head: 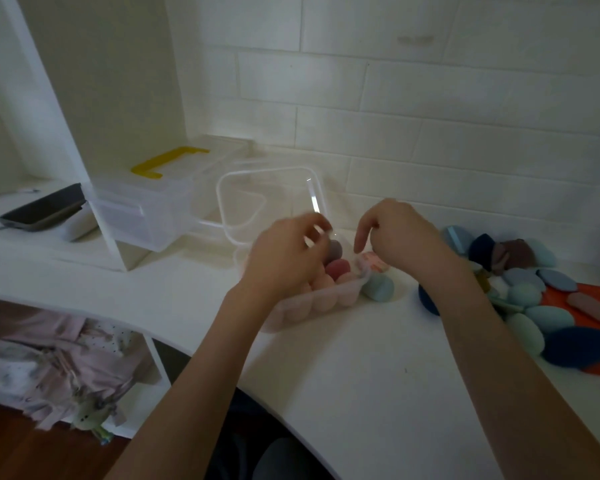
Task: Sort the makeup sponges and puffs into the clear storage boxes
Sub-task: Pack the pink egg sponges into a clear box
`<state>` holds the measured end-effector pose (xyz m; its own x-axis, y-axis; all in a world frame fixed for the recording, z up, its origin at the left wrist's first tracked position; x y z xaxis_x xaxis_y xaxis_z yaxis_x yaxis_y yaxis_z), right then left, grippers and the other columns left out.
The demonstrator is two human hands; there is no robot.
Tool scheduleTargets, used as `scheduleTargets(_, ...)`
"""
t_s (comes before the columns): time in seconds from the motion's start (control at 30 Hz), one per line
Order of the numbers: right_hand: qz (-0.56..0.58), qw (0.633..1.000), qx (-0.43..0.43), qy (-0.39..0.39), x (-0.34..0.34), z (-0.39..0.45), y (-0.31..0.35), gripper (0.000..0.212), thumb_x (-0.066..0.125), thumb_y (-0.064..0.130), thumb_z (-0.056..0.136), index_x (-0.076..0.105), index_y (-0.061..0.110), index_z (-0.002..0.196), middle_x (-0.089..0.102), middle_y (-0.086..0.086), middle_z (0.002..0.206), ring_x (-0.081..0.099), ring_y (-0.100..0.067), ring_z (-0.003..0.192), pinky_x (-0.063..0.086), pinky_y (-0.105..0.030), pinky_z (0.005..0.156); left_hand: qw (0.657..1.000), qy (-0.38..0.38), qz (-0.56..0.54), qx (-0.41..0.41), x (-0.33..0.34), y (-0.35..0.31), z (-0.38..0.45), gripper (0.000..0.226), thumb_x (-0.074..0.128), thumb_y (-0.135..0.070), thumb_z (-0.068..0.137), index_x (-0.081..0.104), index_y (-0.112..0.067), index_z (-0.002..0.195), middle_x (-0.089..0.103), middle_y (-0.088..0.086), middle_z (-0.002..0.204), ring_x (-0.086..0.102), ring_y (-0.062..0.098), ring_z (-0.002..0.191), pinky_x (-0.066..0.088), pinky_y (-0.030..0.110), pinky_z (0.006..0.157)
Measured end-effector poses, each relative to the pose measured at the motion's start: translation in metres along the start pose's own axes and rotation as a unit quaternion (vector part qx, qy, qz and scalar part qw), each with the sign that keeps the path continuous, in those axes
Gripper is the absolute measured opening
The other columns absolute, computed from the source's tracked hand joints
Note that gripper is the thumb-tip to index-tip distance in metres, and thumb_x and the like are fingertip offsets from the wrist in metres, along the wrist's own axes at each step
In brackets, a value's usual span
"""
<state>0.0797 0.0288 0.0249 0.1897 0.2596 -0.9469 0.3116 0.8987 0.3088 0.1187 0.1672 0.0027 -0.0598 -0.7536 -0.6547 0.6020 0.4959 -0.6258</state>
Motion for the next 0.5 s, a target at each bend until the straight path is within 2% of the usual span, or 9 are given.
scheduleTargets(0.03, 0.044, 0.998, -0.005, -0.036, -0.004, 0.002, -0.003, 0.044, 0.042, -0.004, 0.082, 0.064, 0.029, 0.063, 0.057, 0.004, 0.102, 0.061, -0.022, 0.071, 0.052, -0.048, 0.083, 0.996, -0.081, -0.04, -0.007, -0.019, 0.002, -0.002, 0.016, 0.05, -0.025, 0.089, 0.064, -0.025, 0.097, 0.065, -0.012, 0.08, 0.061, 0.006, 0.073, 0.048, 0.026, 0.064)
scheduleTargets(0.1, 0.142, 0.986, -0.037, -0.082, -0.006, 0.007, -0.005, 0.04, 0.034, 0.002, 0.091, 0.058, 0.03, 0.077, 0.057, 0.005, 0.102, 0.064, -0.022, 0.076, 0.054, -0.046, 0.077, 0.967, -0.236, -0.097, -0.007, -0.055, 0.012, -0.012, 0.015, 0.047, -0.018, 0.086, 0.061, -0.021, 0.088, 0.065, -0.008, 0.08, 0.059, 0.005, 0.072, 0.045, 0.021, 0.061)
scheduleTargets(0.17, 0.224, 0.969, -0.056, -0.084, 0.003, 0.01, -0.005, 0.027, 0.032, 0.012, 0.099, 0.054, 0.027, 0.099, 0.059, 0.002, 0.096, 0.064, -0.023, 0.084, 0.053, -0.037, 0.064, 0.938, -0.33, -0.103, -0.03, -0.074, 0.028, -0.026, 0.014, 0.045, -0.015, 0.084, 0.057, -0.019, 0.087, 0.062, -0.007, 0.083, 0.057, 0.006, 0.076, 0.043, 0.017, 0.067)
scheduleTargets(0.2, 0.248, 0.964, -0.057, -0.083, 0.01, 0.011, -0.006, 0.022, 0.032, 0.017, 0.101, 0.051, 0.025, 0.109, 0.059, 0.003, 0.095, 0.062, -0.022, 0.088, 0.049, -0.032, 0.063, 0.928, -0.354, -0.102, -0.058, -0.076, 0.038, -0.032, 0.014, 0.045, -0.014, 0.084, 0.057, -0.017, 0.092, 0.06, -0.006, 0.088, 0.057, 0.01, 0.083, 0.044, 0.02, 0.073)
scheduleTargets(0.3, 0.336, 0.941, -0.036, -0.019, 0.045, 0.013, -0.004, 0.031, 0.034, 0.031, 0.102, 0.042, 0.022, 0.131, 0.054, -0.001, 0.125, 0.051, -0.013, 0.101, 0.038, -0.025, 0.081, 0.919, -0.344, -0.122, -0.15, -0.061, 0.07, -0.039, 0.028, 0.046, -0.014, 0.088, 0.049, -0.006, 0.115, 0.052, 0.004, 0.11, 0.05, 0.023, 0.106, 0.042, 0.036, 0.091)
scheduleTargets(0.33, 0.374, 0.927, -0.027, 0.018, 0.058, 0.014, -0.002, 0.036, 0.034, 0.035, 0.102, 0.04, 0.025, 0.136, 0.049, -0.001, 0.133, 0.048, -0.011, 0.106, 0.036, -0.025, 0.085, 0.915, -0.325, -0.15, -0.185, -0.054, 0.081, -0.038, 0.033, 0.045, -0.015, 0.091, 0.046, -0.005, 0.121, 0.051, 0.007, 0.115, 0.049, 0.024, 0.108, 0.04, 0.037, 0.092)
scheduleTargets(0.4, 0.421, 0.906, -0.013, 0.055, 0.072, 0.015, 0.001, 0.04, 0.034, 0.042, 0.101, 0.036, 0.03, 0.14, 0.044, 0.001, 0.141, 0.045, -0.011, 0.117, 0.038, -0.027, 0.094, 0.897, -0.291, -0.23, -0.241, -0.04, 0.096, -0.034, 0.037, 0.041, -0.018, 0.095, 0.041, -0.005, 0.129, 0.051, 0.007, 0.115, 0.05, 0.02, 0.101, 0.038, 0.031, 0.084)
scheduleTargets(0.43, 0.434, 0.899, -0.009, 0.055, 0.074, 0.017, 0.0, 0.042, 0.034, 0.045, 0.1, 0.035, 0.033, 0.141, 0.042, 0.001, 0.143, 0.044, -0.014, 0.122, 0.038, -0.03, 0.101, 0.89, -0.278, -0.261, -0.249, -0.036, 0.1, -0.033, 0.038, 0.04, -0.018, 0.096, 0.039, -0.006, 0.132, 0.053, 0.006, 0.116, 0.052, 0.019, 0.1, 0.04, 0.031, 0.083)
scheduleTargets(0.5, 0.455, 0.889, 0.002, 0.053, 0.075, 0.02, -0.002, 0.045, 0.035, 0.048, 0.099, 0.031, 0.036, 0.142, 0.039, 0.002, 0.146, 0.041, -0.018, 0.129, 0.035, -0.037, 0.109, 0.882, -0.251, -0.32, -0.238, -0.026, 0.106, -0.029, 0.04, 0.04, -0.023, 0.097, 0.038, -0.011, 0.135, 0.057, 0.009, 0.122, 0.058, 0.022, 0.104, 0.047, 0.038, 0.09)
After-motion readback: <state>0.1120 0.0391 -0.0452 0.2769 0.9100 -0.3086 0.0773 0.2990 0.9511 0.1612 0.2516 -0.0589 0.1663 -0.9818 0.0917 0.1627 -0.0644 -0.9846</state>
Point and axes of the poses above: each hand's wrist, its own z-axis towards the middle knuckle, its own x-axis out of the palm, y = z × x, the point moved 8 cm from there along z, towards the middle knuckle
